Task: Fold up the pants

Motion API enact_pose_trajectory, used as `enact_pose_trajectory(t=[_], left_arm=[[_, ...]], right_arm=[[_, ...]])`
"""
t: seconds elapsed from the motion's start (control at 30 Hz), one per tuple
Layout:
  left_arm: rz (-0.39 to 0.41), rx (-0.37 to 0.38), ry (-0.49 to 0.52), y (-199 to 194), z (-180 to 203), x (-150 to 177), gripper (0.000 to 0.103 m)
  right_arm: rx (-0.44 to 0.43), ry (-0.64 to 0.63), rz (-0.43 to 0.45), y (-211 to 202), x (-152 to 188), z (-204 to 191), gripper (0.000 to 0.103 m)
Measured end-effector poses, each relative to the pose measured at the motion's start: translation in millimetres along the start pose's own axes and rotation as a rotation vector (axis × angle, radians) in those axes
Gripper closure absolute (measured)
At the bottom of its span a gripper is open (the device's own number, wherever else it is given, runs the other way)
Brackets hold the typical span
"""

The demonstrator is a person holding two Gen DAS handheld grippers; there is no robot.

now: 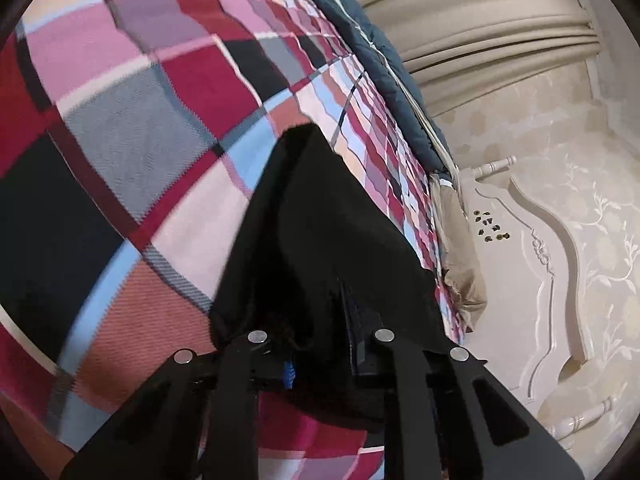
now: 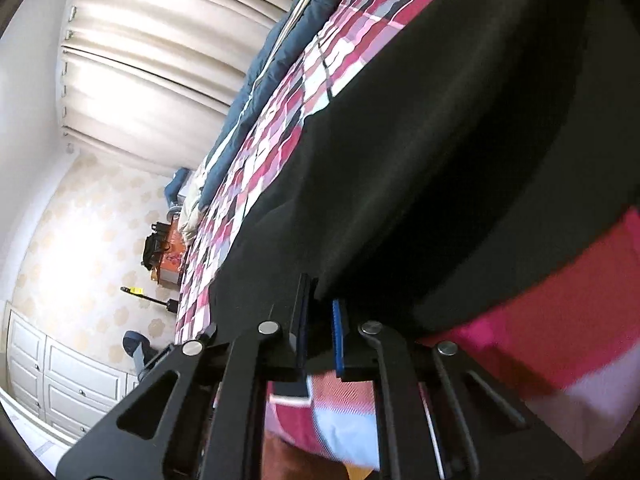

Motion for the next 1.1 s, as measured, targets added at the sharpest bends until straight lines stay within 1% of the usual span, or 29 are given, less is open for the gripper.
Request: enact_pose_trajectory(t=[0.1,0.17,0.2,0.27,0.3,0.33,0.37,0.4,0.43,0.5,0.53,0.57,0.63,0.67,0.7,0.73,0.8,0.83,0.87,0.93,0.97,1.0,1.03,1.1], left_arm=[[0.003,-0.017,0.001,-2.5,-7.1,-4.0,0.089],[-0.007,0.001,-0.013,-0.8,-12.9,-5.7,0.089],[-0.011,0.004,-0.014,-0.2,-13.9,-6.6,0.089],[-0.014,-0.005,0.003,-1.2,-11.4,-7.1,0.089],[-0.017,-0.016,0.015,-2.9,-8.3,-6.0,0.089],[-0.018,-0.02,0.022,-4.2,-5.9,-6.0,0.089],[-0.019,-0.029,0.03,-6.4,-3.3,-4.3,0.089],[-0.02,-0.042,0.039,-8.9,-0.5,-2.4,0.089],[-0.017,-0.056,0.054,-14.1,4.6,1.7,0.088],[0.0,-0.07,0.075,-23.8,13.6,7.9,0.087],[0.012,-0.071,0.089,-28.6,20.0,10.8,0.085],[0.024,-0.072,0.104,-32.7,26.0,13.1,0.076],[0.048,-0.077,0.143,-37.0,44.4,16.1,0.065],[0.049,-0.075,0.16,-36.0,51.4,16.1,0.059],[0.046,-0.069,0.187,-32.4,62.6,15.6,0.055],[0.042,-0.066,0.207,-27.5,70.0,14.5,0.052],[0.023,-0.068,0.245,-10.1,85.6,10.3,0.044],[0.009,-0.062,0.254,-1.5,90.3,9.4,0.043],[-0.009,-0.051,0.268,10.8,96.0,7.2,0.041],[-0.056,-0.032,0.28,36.1,104.5,5.2,0.035],[-0.089,-0.005,0.276,50.8,108.0,4.3,0.031],[-0.106,0.005,0.273,58.6,110.7,4.7,0.027],[-0.119,0.003,0.274,70.4,112.6,5.3,0.023],[-0.137,-0.02,0.286,85.1,114.3,8.4,0.022]], right_arm=[[0.004,0.025,-0.031,3.1,11.2,10.1,0.094],[0.0,0.035,-0.037,7.4,15.4,14.6,0.095],[-0.001,0.029,-0.034,8.5,15.6,14.9,0.095],[0.009,0.004,-0.04,7.5,13.9,11.7,0.092],[0.0,0.002,-0.043,6.0,13.0,11.1,0.089],[-0.024,0.017,-0.049,4.3,12.9,13.0,0.081],[-0.05,0.029,-0.059,3.0,12.9,14.1,0.076],[-0.093,0.046,-0.077,-1.2,13.7,16.9,0.067],[-0.104,0.052,-0.08,-4.4,14.3,15.6,0.057],[-0.093,0.053,-0.051,-26.4,15.7,20.2,0.047],[-0.082,0.047,-0.03,-38.0,15.7,20.8,0.047],[-0.067,0.041,-0.006,-51.8,13.0,23.6,0.047],[-0.016,0.029,0.081,-98.1,-0.7,35.1,0.047],[0.001,0.024,0.114,-114.6,-5.3,39.4,0.047],[0.045,0.013,0.179,-144.4,-16.5,46.4,0.046],[0.107,0.004,0.242,-176.9,-30.0,53.9,0.042],[0.2,-0.029,0.339,-228.1,-52.0,65.8,0.041],[0.26,-0.032,0.383,-250.9,-62.5,72.8,0.039],[0.335,-0.027,0.429,-281.3,-80.2,85.9,0.038],[0.411,-0.007,0.48,-317.4,-102.9,108.7,0.038],[0.468,0.033,0.5,-338.3,-120.0,128.0,0.038],[0.49,0.064,0.496,-351.6,-133.3,146.3,0.038],[0.513,0.086,0.499,-358.8,-139.2,157.0,0.038],[0.577,0.127,0.493,-372.1,-155.9,183.8,0.038]])
Point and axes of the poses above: each gripper's, at about its wrist camera, not at the fingertips, and y roughly the way its jaws point, z to its right, x to its underside, the point moved 1 cm from there along y, roughly the way its jaws point, and after that the axes turned 11 degrees about -z, right-handed, at the moved point
